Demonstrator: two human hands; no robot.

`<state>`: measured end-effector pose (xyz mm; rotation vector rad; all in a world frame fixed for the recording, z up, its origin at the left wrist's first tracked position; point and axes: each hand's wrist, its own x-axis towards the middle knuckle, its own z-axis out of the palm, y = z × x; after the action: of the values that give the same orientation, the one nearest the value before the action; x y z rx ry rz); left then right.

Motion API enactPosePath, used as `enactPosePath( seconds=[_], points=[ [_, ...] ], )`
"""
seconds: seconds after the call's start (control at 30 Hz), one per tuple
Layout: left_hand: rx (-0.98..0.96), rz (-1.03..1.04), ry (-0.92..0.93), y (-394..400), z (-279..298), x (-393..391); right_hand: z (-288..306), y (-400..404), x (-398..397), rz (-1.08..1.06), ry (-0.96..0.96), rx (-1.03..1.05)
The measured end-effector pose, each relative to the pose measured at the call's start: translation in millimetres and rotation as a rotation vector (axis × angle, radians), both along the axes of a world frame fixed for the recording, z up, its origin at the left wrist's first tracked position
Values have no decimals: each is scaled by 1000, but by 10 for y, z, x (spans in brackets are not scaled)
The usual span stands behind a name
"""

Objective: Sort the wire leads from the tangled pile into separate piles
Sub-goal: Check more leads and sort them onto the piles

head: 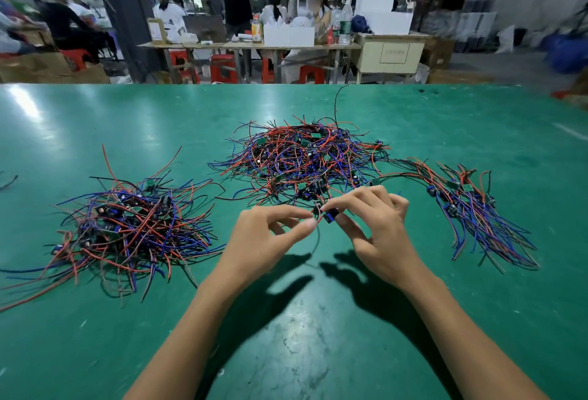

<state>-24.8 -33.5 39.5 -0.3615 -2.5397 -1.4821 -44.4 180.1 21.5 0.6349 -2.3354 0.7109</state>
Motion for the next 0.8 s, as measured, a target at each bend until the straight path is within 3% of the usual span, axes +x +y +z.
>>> enactPosePath(
  seconds=[0.37, 0.57, 0.7, 0.8],
  points=[
    [-228, 38, 144, -125, -12, -23, 70, 32, 32, -33, -18, -193],
    [170, -229, -157, -2, 61, 6, 65, 9, 33, 182, -41, -238],
    [269, -230, -171, 16, 39, 10, 26, -58, 60, 214, -94, -268],
    [380, -107, -105, -114, 111, -27, -1, -85, 51, 174, -161, -286]
  ],
)
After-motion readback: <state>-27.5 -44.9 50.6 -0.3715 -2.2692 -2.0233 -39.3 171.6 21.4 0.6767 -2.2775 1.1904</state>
